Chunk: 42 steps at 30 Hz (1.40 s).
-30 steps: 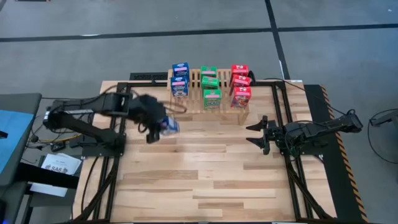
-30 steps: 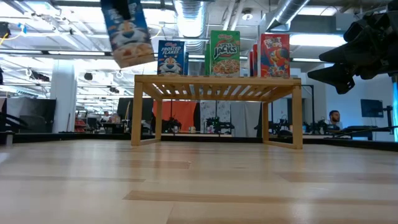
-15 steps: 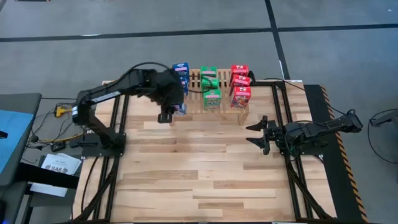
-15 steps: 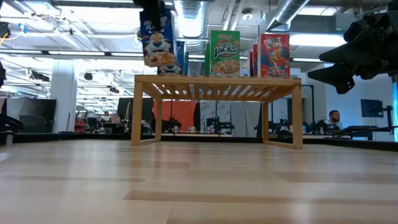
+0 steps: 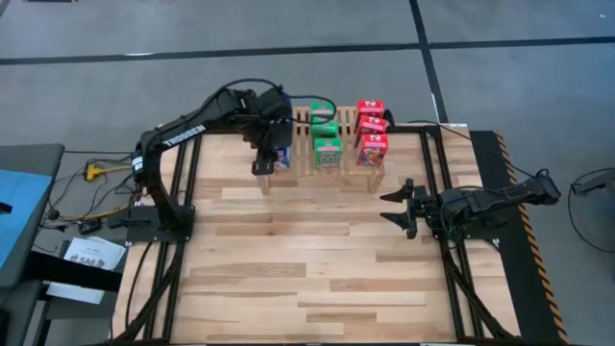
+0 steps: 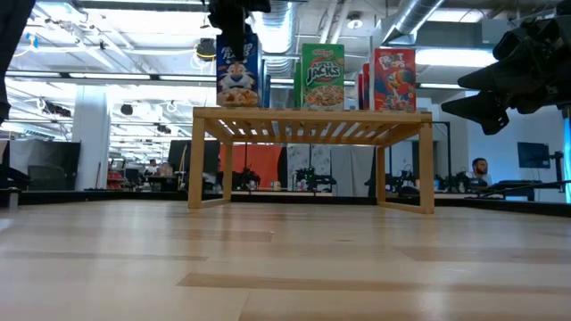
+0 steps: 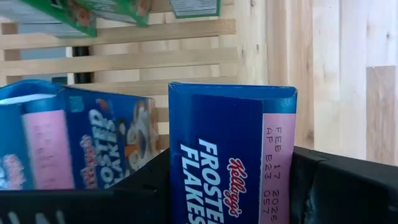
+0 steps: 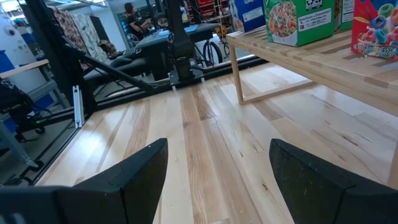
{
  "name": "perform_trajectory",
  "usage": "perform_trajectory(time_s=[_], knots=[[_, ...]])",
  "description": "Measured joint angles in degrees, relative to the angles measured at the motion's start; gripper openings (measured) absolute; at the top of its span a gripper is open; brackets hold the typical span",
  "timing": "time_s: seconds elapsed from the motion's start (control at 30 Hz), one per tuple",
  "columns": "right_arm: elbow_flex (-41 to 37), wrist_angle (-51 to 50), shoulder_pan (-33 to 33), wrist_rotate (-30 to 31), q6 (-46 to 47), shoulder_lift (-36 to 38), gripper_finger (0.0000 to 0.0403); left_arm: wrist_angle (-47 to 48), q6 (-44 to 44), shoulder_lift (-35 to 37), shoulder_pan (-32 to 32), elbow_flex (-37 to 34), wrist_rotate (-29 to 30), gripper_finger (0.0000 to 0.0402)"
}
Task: Stack cereal on shelf
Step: Put the blue cereal box on the shelf aligned with the other blue cereal box, then return to Home Position
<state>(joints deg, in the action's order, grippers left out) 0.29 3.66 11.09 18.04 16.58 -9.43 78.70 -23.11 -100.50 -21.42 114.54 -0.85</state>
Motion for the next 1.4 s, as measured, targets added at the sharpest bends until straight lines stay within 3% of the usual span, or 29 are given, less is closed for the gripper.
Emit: perform_trajectory(time_s=[0.17, 0.73, 0.87, 1.1, 1.4], knots=[[0.0, 0.0, 0.0, 0.0, 0.0, 0.0, 0.0307, -0.3, 0.2, 0.0, -0.8, 0.0, -0.2, 0.0176], [0.0, 0.0, 0.0, 0.0, 0.0, 0.0, 0.0307, -2.0, -0.2, 0.0, -1.4, 0.1, 0.6, 0.0262], [0.0, 0.0, 0.0, 0.0, 0.0, 0.0, 0.0307, 0.0, 0.1, 0.1, -1.3, 2.8, 1.3, 0.0275], [0.0, 0.0, 0.0, 0.0, 0.0, 0.0, 0.0307, 2.7, 1.2, 0.6, -0.7, 8.4, 1.5, 0.0284], [0.0, 0.0, 0.0, 0.0, 0.0, 0.0, 0.0307, 11.2, 4.4, 8.1, 1.5, 8.1, -2.4, 0.0284]])
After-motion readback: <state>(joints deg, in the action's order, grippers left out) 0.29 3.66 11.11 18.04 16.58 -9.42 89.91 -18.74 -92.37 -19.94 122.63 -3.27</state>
